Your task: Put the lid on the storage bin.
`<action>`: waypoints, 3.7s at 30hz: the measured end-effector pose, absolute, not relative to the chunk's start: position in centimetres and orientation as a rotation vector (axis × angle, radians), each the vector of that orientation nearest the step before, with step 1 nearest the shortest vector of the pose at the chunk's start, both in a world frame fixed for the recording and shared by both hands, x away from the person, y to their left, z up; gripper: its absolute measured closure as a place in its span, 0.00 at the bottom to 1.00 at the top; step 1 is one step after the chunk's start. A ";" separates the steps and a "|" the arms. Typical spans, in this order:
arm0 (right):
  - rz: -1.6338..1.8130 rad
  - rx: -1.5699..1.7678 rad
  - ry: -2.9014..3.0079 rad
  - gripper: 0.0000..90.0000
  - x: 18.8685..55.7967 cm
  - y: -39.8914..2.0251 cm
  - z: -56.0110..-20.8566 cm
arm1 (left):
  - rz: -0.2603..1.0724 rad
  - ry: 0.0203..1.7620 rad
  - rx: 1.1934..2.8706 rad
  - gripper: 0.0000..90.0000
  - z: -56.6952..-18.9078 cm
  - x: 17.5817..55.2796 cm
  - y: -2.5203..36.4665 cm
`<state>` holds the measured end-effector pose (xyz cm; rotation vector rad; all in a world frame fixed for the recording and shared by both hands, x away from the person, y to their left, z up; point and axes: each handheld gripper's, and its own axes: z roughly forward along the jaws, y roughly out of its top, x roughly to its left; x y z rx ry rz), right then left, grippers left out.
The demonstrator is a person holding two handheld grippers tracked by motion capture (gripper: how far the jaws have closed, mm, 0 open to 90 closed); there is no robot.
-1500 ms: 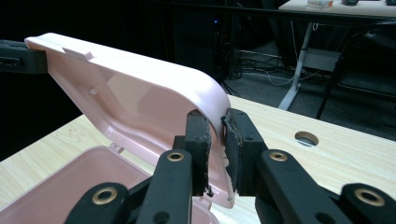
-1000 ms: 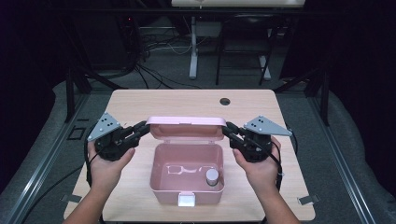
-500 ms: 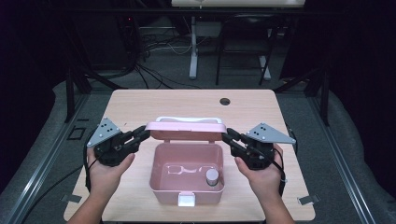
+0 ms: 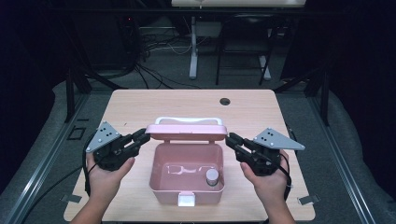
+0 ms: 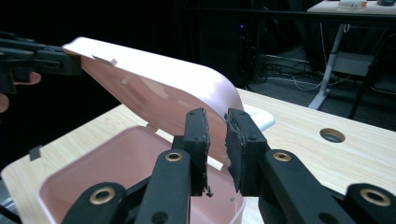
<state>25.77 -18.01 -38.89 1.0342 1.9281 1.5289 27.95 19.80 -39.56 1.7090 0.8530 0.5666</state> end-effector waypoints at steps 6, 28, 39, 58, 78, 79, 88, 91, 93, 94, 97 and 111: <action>1.540 1.059 1.888 0.87 25.2 -19.0 -38.5 | 0.566 0.850 1.709 0.85 -39.7 27.6 19.8; 1.547 1.124 1.871 0.83 25.8 -19.6 -39.5 | 0.548 0.841 1.719 0.83 -41.0 25.4 20.3; 1.530 1.120 1.901 0.62 26.3 -19.4 -40.1 | 0.537 0.839 1.720 0.81 -41.7 24.7 20.4; 1.432 1.150 1.863 0.46 27.1 -20.2 -40.9 | 0.530 0.832 1.725 0.80 -42.4 23.8 20.3; 1.407 1.179 1.889 0.40 27.3 -19.9 -41.0 | 0.503 0.827 1.740 0.77 -43.9 22.5 20.6; 1.408 1.180 1.890 0.40 27.3 -19.9 -41.0 | 0.501 0.827 1.746 0.77 -44.0 22.4 20.7; 1.414 1.186 1.902 0.40 27.6 -19.7 -41.4 | 0.502 0.832 1.751 0.77 -44.9 21.9 20.8; 1.409 1.182 1.908 0.40 27.5 -19.7 -41.4 | 0.499 0.835 1.761 0.77 -45.2 21.8 21.0; 1.410 1.182 1.905 0.40 27.5 -19.7 -41.3 | 0.496 0.835 1.756 0.77 -45.5 21.7 21.0; 1.414 1.182 1.903 0.40 27.5 -19.7 -41.4 | 0.497 0.836 1.755 0.77 -45.5 21.6 21.0; 1.410 1.183 1.903 0.40 27.5 -19.7 -41.4 | 0.506 0.834 1.756 0.76 -45.7 21.5 20.9; 1.424 1.181 1.913 0.41 27.6 -19.6 -41.6 | 0.501 0.828 1.775 0.76 -47.1 20.8 21.1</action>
